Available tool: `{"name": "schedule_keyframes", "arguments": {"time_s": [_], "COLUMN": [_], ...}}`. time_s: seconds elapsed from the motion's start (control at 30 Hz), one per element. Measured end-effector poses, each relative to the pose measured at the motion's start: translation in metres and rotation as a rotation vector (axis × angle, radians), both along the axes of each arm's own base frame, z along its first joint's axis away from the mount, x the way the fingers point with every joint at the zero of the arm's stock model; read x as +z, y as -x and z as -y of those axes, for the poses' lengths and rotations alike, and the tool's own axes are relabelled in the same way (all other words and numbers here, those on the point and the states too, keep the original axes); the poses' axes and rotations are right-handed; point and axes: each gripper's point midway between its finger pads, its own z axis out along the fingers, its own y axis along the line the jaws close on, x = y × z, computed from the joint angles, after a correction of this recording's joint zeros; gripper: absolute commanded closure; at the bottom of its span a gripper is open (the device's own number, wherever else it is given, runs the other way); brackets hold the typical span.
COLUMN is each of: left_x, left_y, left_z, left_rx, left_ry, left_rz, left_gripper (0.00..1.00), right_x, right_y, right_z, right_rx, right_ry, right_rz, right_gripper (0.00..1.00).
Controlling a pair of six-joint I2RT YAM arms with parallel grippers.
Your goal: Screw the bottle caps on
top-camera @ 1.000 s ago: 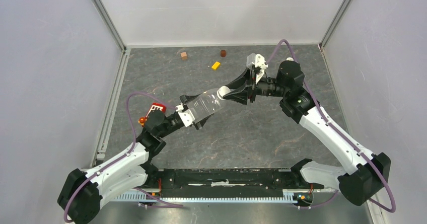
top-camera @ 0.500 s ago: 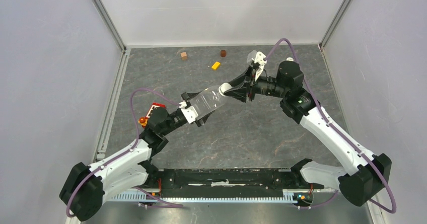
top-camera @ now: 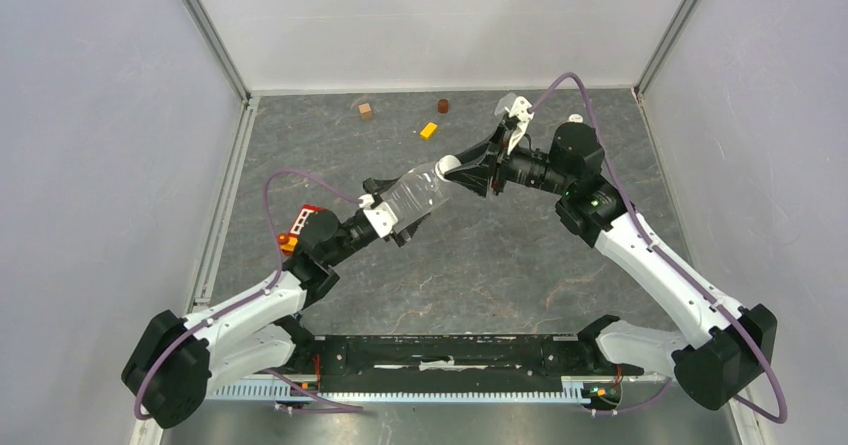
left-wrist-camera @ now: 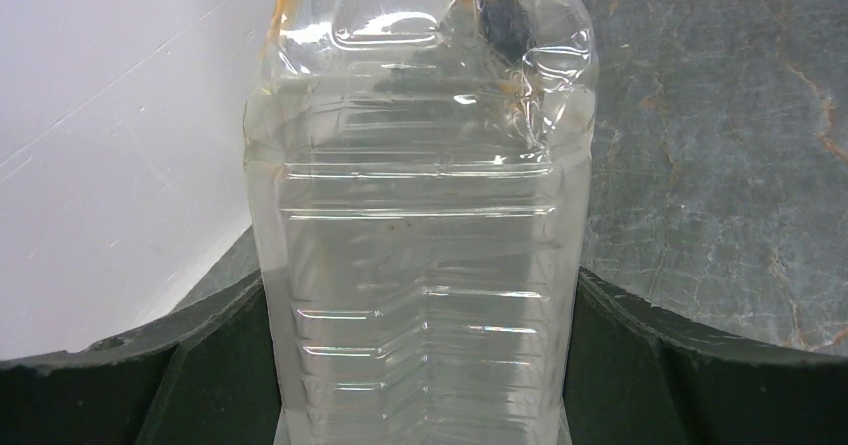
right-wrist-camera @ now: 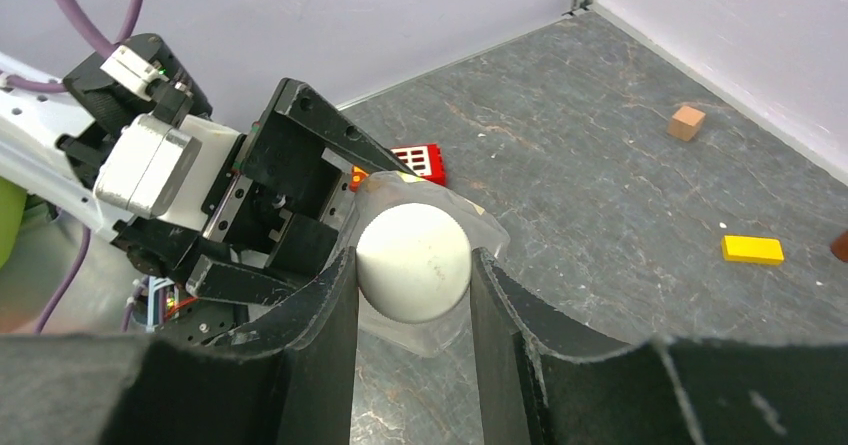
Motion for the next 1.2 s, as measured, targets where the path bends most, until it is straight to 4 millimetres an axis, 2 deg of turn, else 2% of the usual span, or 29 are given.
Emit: {"name": "schedule_keyframes", "arguments": {"time_s": [0.3,0.73,1.0,1.2], "left_x": [-0.005,-0.015,-0.016,-0.011], "left_y": [-0.012,-0.032,-0.044,-0.053], "left_z": [0.002,-0.009,-0.005,0.001], "left_rx": [0.050,0.167,0.240,0.316], "left_ry": [-0.007,-0.107,-0.134,-0.118], "left_rz": [-0.013,0.061,0.079,0.077], "left_gripper": [0.75,0.76,0.78,0.78], "right_x": [-0.004,-0.023,-0.028,-0.023], "right_y": [-0.017,-0.040,-0.055,-0.066], "right_z": [-0.001,-0.003,0.005,0.010], "right_rx": [-0.073,-0.193,-0.346,-0.449], "right_ry": [0.003,0.008,-0.088,-0.183], "right_rz": [-0.072,-0.322,-0.443,-0.458], "right_gripper": [0.67,0.66,0.65,0.65]}}
